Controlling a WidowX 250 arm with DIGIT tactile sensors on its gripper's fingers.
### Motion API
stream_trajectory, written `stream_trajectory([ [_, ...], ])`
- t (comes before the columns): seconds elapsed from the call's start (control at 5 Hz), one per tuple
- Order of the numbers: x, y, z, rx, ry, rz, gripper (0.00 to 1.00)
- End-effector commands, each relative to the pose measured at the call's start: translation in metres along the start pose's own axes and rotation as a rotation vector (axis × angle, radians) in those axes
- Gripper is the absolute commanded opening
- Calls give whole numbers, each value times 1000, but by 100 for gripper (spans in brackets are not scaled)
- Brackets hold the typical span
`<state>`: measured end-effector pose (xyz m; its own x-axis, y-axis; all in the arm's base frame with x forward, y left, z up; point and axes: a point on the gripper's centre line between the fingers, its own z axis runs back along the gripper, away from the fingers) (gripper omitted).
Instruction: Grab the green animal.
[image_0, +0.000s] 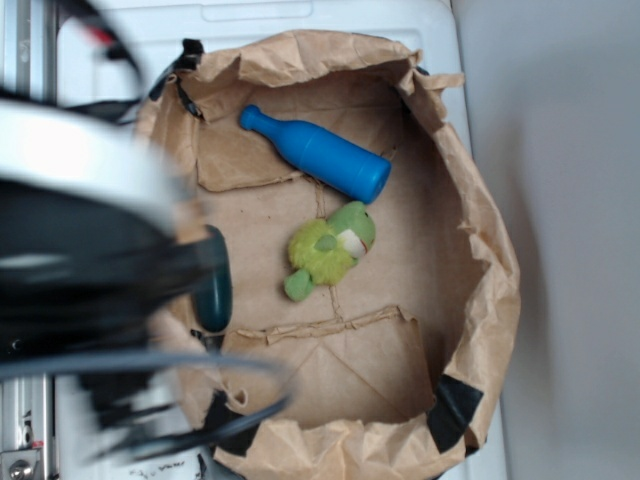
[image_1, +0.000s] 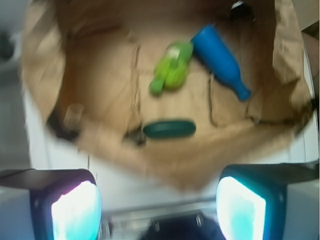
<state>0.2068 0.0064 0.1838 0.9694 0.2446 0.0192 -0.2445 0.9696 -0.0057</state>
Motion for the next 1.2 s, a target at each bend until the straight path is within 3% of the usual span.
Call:
stream_trajectory([
  [0.0,7,7,12,-8,-50,29,100],
  [0.6,7,7,12,-8,-50,29,100],
  [0.8,35,-18,-18,-69,-82,56,100],
  [1.0,63,-19,-42,-131,-125,187,100],
])
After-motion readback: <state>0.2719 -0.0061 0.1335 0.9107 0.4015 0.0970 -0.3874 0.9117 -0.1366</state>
